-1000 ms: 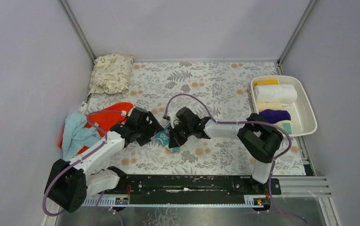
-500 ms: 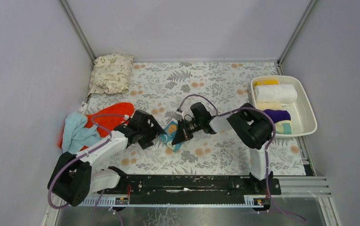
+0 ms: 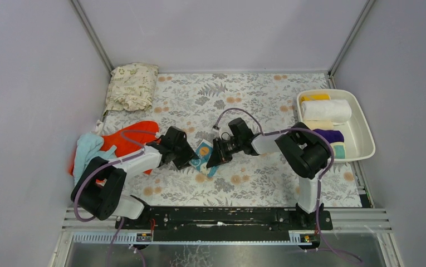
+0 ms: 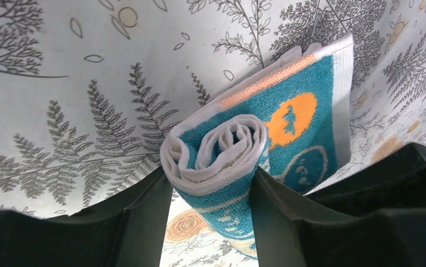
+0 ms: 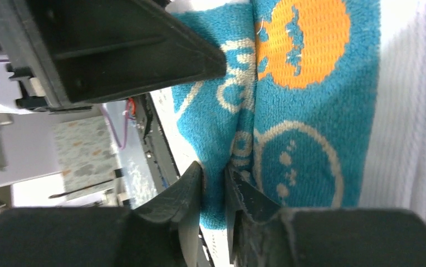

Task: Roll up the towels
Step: Roll the towel at the center of the board.

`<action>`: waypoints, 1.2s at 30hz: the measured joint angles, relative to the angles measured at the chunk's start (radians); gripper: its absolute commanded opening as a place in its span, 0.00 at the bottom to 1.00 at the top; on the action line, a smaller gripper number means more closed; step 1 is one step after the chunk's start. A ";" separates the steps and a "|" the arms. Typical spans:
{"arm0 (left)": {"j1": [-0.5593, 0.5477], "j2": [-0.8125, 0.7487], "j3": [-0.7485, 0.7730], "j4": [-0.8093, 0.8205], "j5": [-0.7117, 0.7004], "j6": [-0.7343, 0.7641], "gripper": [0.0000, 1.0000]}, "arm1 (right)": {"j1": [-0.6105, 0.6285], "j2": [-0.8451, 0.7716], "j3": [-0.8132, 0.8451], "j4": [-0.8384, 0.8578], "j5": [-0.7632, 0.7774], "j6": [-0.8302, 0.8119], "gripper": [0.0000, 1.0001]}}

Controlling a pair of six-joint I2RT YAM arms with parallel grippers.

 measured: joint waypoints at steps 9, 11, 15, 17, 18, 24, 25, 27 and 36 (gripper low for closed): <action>0.000 0.070 0.047 0.013 0.010 0.034 0.40 | 0.117 -0.275 0.000 -0.309 0.412 -0.259 0.59; 0.000 0.075 0.051 0.012 0.013 0.039 0.40 | 0.182 -0.338 0.004 -0.364 0.533 -0.320 0.61; 0.000 0.082 0.058 0.011 0.015 0.051 0.41 | 0.311 -0.409 0.023 -0.432 0.752 -0.428 0.64; 0.000 0.086 0.062 0.011 0.016 0.056 0.41 | 0.378 -0.416 0.035 -0.450 0.868 -0.485 0.65; 0.000 0.087 0.062 0.012 0.018 0.057 0.41 | 0.409 -0.415 0.040 -0.453 0.921 -0.509 0.66; 0.000 0.092 0.065 0.013 0.023 0.060 0.41 | 0.537 -0.337 0.093 -0.468 1.134 -0.618 0.65; 0.000 0.093 0.066 0.013 0.023 0.062 0.41 | 0.549 -0.313 0.101 -0.468 1.159 -0.632 0.65; 0.000 0.095 0.067 0.014 0.024 0.064 0.41 | 0.562 -0.267 0.110 -0.467 1.200 -0.654 0.63; 0.000 0.109 0.079 0.017 0.031 0.073 0.43 | 0.587 -0.151 0.139 -0.462 1.332 -0.723 0.46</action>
